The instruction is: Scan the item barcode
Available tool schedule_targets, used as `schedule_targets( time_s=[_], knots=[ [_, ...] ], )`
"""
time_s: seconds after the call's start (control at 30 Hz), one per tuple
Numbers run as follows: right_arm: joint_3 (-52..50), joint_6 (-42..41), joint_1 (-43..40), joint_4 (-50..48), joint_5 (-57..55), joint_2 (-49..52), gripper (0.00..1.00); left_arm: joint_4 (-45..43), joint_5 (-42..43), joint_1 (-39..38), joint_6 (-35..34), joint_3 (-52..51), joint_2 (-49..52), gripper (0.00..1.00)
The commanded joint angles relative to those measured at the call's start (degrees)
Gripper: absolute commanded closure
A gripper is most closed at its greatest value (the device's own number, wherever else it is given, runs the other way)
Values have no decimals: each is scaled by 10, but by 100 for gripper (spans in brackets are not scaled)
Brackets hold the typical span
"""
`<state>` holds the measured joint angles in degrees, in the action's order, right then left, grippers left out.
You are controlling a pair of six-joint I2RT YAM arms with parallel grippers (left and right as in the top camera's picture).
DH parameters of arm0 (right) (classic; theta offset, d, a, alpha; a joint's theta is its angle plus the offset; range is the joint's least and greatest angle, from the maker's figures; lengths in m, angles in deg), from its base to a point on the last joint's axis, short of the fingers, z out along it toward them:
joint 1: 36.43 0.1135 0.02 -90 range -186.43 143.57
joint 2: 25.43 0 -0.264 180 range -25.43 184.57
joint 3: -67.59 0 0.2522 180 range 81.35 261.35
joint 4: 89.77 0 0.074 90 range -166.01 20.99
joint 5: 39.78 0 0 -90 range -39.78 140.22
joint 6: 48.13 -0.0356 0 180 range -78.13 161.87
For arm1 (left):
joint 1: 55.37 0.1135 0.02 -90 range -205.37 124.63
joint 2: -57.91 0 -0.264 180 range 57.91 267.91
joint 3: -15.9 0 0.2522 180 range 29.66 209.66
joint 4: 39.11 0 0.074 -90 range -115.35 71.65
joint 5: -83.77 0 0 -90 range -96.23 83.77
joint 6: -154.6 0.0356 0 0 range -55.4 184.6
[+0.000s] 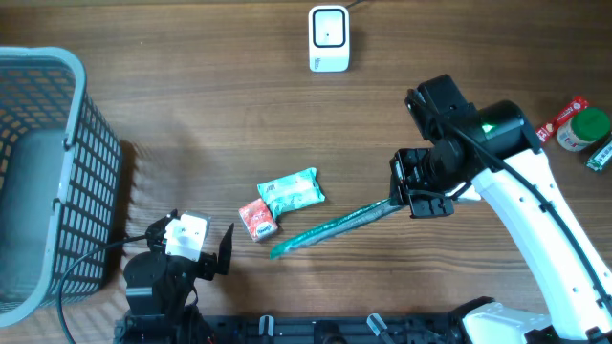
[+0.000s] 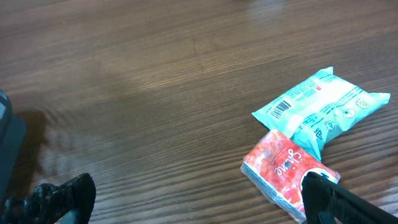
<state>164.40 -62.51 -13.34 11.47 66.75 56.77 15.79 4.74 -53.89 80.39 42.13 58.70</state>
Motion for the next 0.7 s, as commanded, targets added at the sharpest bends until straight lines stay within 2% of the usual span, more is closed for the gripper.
schedule_targets(
  time_s=[0.0,0.13,0.23,0.33,0.43,0.53,0.67],
  knots=[
    [1,-68,-4,10,13,1,96,-1,-1,3,5,-2,-4,0],
    [1,-66,-49,38,16,1,96,-1,-1,3,5,-2,-4,0],
    [1,-50,-114,40,24,3,96,-1,-1,3,5,-2,-4,0],
    [1,-46,-154,45,50,39,95,-1,-1,3,5,-2,-4,0],
    [1,9,-192,47,105,123,96,-1,-1,3,5,-2,-4,0],
    [1,156,-241,47,191,198,96,-1,-1,3,5,-2,-4,0],
    [1,226,-289,47,200,218,96,-1,-1,3,5,-2,-4,0]
  ],
)
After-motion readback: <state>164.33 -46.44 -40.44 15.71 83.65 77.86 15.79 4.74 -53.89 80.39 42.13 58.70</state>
